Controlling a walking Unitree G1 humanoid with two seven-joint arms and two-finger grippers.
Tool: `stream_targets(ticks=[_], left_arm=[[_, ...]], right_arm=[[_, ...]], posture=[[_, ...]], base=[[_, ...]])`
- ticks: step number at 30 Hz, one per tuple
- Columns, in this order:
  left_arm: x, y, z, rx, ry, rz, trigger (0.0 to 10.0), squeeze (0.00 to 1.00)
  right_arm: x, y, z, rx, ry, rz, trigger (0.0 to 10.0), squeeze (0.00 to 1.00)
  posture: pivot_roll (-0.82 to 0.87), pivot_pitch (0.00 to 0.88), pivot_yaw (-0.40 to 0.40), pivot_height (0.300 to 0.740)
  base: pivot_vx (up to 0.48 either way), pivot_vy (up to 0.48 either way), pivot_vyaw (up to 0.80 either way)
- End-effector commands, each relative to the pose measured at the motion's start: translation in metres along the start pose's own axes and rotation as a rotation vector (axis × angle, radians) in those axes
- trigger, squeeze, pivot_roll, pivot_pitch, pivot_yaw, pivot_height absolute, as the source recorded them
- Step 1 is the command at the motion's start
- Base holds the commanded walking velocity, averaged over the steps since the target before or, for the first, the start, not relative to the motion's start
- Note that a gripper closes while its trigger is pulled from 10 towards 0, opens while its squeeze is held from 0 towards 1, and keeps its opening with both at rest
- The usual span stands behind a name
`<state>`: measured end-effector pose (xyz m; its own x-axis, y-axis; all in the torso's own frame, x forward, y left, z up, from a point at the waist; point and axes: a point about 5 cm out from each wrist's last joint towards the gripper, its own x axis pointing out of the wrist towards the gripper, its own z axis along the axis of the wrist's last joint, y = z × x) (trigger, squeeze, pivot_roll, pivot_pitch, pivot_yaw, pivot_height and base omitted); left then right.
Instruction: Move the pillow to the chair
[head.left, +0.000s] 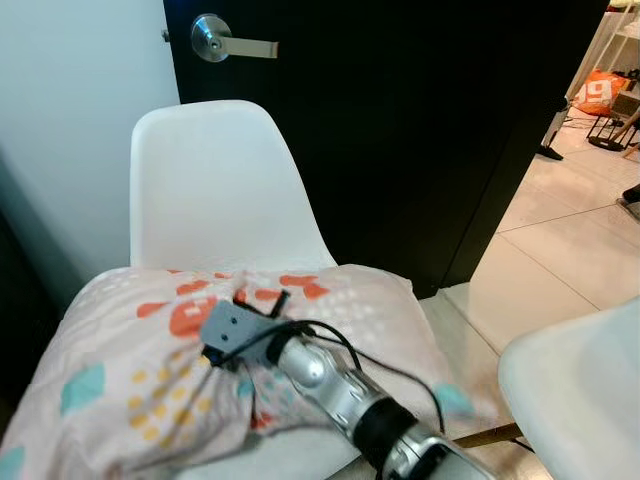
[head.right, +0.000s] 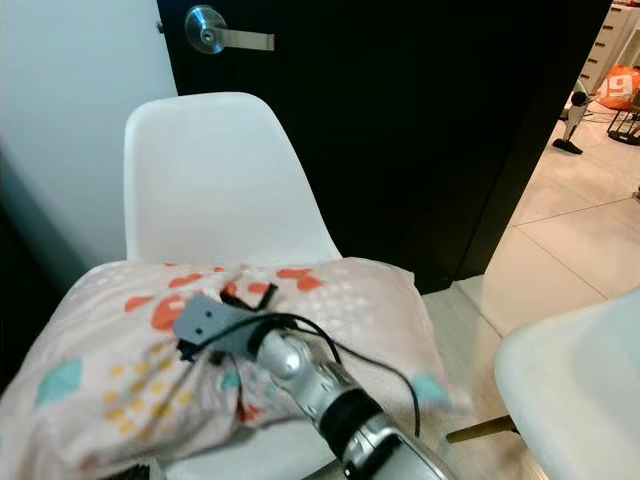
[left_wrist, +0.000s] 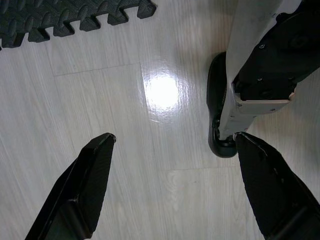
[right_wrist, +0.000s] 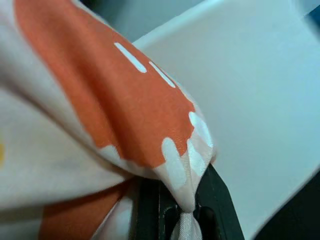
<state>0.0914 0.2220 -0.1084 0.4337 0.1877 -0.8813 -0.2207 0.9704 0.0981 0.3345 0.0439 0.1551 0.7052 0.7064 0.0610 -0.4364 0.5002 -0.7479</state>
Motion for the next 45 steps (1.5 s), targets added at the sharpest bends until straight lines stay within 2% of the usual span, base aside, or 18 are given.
stream_targets(ticks=[1, 2, 3, 4, 5, 6, 12, 15, 16, 18, 24, 27, 35, 36, 37, 41, 44, 45], left_arm=[[0.000, -0.025, -0.002, 0.029, 0.012, -0.087, 10.0, 0.00], [0.000, -0.025, -0.002, 0.028, 0.012, -0.088, 10.0, 0.00], [0.000, -0.025, -0.002, 0.028, 0.012, -0.088, 10.0, 0.00], [0.000, -0.026, -0.003, 0.026, 0.012, -0.090, 10.0, 0.00], [0.000, -0.026, -0.003, 0.025, 0.012, -0.090, 10.0, 0.00], [0.000, -0.026, -0.003, 0.025, 0.012, -0.090, 10.0, 0.00], [0.000, -0.026, -0.004, 0.028, 0.014, -0.090, 10.0, 0.00], [0.000, -0.026, -0.004, 0.031, 0.014, -0.090, 10.0, 0.00], [0.000, -0.025, -0.003, 0.033, 0.013, -0.089, 10.0, 0.00], [0.000, -0.025, -0.003, 0.033, 0.013, -0.089, 10.0, 0.00], [0.001, -0.024, 0.000, 0.039, 0.008, -0.090, 10.0, 0.00], [0.002, -0.022, 0.003, 0.041, 0.005, -0.089, 10.0, 0.00], [0.002, -0.020, 0.006, 0.021, 0.002, -0.081, 10.0, 0.00], [0.002, -0.020, 0.007, 0.016, 0.002, -0.078, 10.0, 0.00], [0.002, -0.019, 0.007, 0.014, 0.005, -0.074, 10.0, 0.00], [0.003, -0.019, 0.006, 0.008, 0.007, -0.071, 10.0, 0.00], [0.002, -0.016, 0.005, -0.001, 0.016, -0.059, 10.0, 0.00], [0.002, -0.016, 0.005, -0.001, 0.016, -0.059, 10.0, 0.00]], right_arm=[[0.001, 0.007, 0.002, -0.017, -0.013, -0.002, 2.5, 0.00], [-0.004, 0.015, -0.008, 0.000, 0.029, 0.032, 10.0, 0.00], [-0.004, 0.015, -0.008, 0.000, 0.029, 0.032, 10.0, 0.00], [-0.014, 0.028, -0.025, 0.046, 0.104, 0.079, 10.0, 0.46], [-0.018, 0.032, -0.032, 0.069, 0.134, 0.092, 10.0, 0.46], [-0.022, 0.036, -0.036, 0.095, 0.156, 0.112, 10.0, 1.00], [-0.034, 0.044, -0.054, 0.190, 0.235, 0.120, 10.0, 1.00], [-0.044, 0.048, -0.066, 0.321, 0.290, 0.131, 10.0, 1.00], [-0.053, 0.055, -0.072, 0.440, 0.297, 0.201, 10.0, 1.00], [-0.053, 0.055, -0.072, 0.440, 0.297, 0.201, 10.0, 1.00], [-0.071, 0.070, -0.075, 0.594, 0.222, 0.501, 10.0, 1.00], [-0.095, 0.055, -0.086, 0.759, 0.144, 0.695, 10.0, 1.00], [-0.109, 0.023, -0.095, 0.944, 0.052, 0.671, 10.0, 1.00], [-0.112, 0.014, -0.097, 0.981, 0.021, 0.647, 10.0, 0.76], [-0.114, 0.002, -0.099, 1.016, -0.006, 0.602, 10.0, 0.00], [-0.115, -0.014, -0.102, 1.055, -0.059, 0.524, 10.0, 0.00], [-0.116, -0.032, -0.105, 1.246, -0.180, 0.329, 10.0, 0.00], [-0.116, -0.032, -0.105, 1.246, -0.180, 0.329, 10.0, 0.00]], posture=[[0.14, 0.123, -0.112, 0.536], [0.14, 0.127, -0.114, 0.536], [0.14, 0.127, -0.114, 0.536], [0.14, 0.128, -0.113, 0.536], [0.14, 0.128, -0.112, 0.536], [0.13, 0.130, -0.111, 0.536], [0.13, 0.129, -0.107, 0.536], [0.13, 0.127, -0.102, 0.536], [0.12, 0.126, -0.099, 0.536], [0.12, 0.126, -0.099, 0.536], [0.12, 0.115, -0.089, 0.536], [0.11, 0.108, -0.087, 0.536], [0.12, 0.098, -0.093, 0.536], [0.12, 0.096, -0.092, 0.536], [0.12, 0.096, -0.092, 0.536], [0.13, 0.090, -0.094, 0.536], [0.12, 0.085, -0.100, 0.536], [0.12, 0.085, -0.100, 0.536]], base=[[0.000, 0.000, 0.00], [0.000, 0.000, 0.00], [0.000, 0.000, 0.00], [0.000, 0.000, 0.00], [0.000, 0.000, 0.00], [0.000, 0.000, 0.00], [0.000, 0.000, 0.00], [0.000, 0.000, 0.00], [0.000, 0.000, 0.00], [0.000, 0.000, 0.00], [0.000, 0.000, 0.00], [0.000, 0.000, 0.00], [0.000, 0.000, 0.00], [0.000, 0.000, 0.00], [0.000, 0.000, 0.00], [0.000, 0.000, 0.00], [0.000, 0.000, 0.00], [0.000, 0.000, 0.00]])
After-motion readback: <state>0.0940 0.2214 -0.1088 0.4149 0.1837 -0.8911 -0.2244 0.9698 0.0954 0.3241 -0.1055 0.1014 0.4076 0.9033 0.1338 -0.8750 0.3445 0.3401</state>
